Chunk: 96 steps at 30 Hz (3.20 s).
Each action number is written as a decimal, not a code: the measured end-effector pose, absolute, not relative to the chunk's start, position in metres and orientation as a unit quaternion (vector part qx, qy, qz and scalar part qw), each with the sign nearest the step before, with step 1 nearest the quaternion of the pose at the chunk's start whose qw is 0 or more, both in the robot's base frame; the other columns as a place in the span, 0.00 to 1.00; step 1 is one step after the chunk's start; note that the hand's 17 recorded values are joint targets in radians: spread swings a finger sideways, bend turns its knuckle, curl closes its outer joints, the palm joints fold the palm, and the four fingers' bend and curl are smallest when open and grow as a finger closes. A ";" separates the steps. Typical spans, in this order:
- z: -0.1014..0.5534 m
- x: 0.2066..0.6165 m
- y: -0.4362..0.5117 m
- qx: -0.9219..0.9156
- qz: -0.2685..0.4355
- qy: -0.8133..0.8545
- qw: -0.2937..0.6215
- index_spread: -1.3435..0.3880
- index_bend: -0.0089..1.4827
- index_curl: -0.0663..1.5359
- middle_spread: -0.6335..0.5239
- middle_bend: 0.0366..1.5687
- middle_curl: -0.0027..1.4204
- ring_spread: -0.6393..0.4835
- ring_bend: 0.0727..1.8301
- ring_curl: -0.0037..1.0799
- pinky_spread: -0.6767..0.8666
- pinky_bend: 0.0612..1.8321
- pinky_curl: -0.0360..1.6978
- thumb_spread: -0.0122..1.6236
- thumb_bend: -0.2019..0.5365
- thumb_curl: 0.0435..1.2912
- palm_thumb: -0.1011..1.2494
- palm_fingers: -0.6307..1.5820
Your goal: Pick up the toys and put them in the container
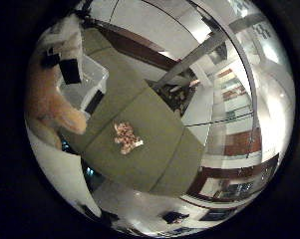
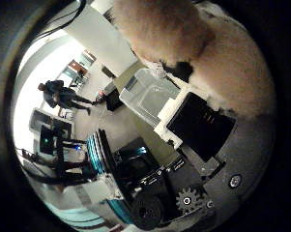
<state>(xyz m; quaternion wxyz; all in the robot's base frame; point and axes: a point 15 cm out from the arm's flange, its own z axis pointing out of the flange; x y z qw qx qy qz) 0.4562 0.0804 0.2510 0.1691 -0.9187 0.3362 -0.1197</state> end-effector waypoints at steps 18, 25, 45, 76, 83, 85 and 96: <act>0.216 0.434 0.224 -0.928 -0.076 0.312 0.189 0.65 0.76 0.59 0.43 0.84 0.57 0.32 0.67 0.89 0.31 0.75 0.52 0.64 0.25 0.46 0.87 0.78; 0.216 0.448 0.245 -0.920 -0.119 0.306 0.215 0.64 0.73 0.60 0.42 0.82 0.57 0.32 0.66 0.88 0.31 0.76 0.52 0.69 0.25 0.41 0.78 0.76; 0.203 0.443 0.267 -0.929 -0.125 0.274 0.213 0.49 0.20 0.31 0.49 0.21 0.27 0.58 0.27 0.35 0.58 0.38 0.28 0.66 0.24 0.27 0.60 0.28; 0.198 0.493 -0.021 -0.877 -0.137 0.440 0.137 0.55 0.11 0.22 0.58 0.11 0.24 0.68 0.16 0.24 0.66 0.29 0.11 0.65 0.24 0.23 0.51 0.34; 0.153 0.496 -0.109 -0.849 -0.114 0.505 0.110 0.57 0.11 0.21 0.62 0.11 0.23 0.71 0.16 0.24 0.66 0.29 0.10 0.65 0.24 0.22 0.49 0.34; 0.134 0.493 -0.127 -0.841 -0.100 0.522 0.104 0.58 0.11 0.21 0.63 0.11 0.23 0.71 0.16 0.24 0.66 0.30 0.10 0.65 0.24 0.22 0.49 0.34; 0.031 0.488 -0.178 -0.826 -0.050 0.557 0.070 0.59 0.12 0.22 0.64 0.10 0.23 0.72 0.15 0.24 0.67 0.31 0.09 0.64 0.24 0.21 0.48 0.32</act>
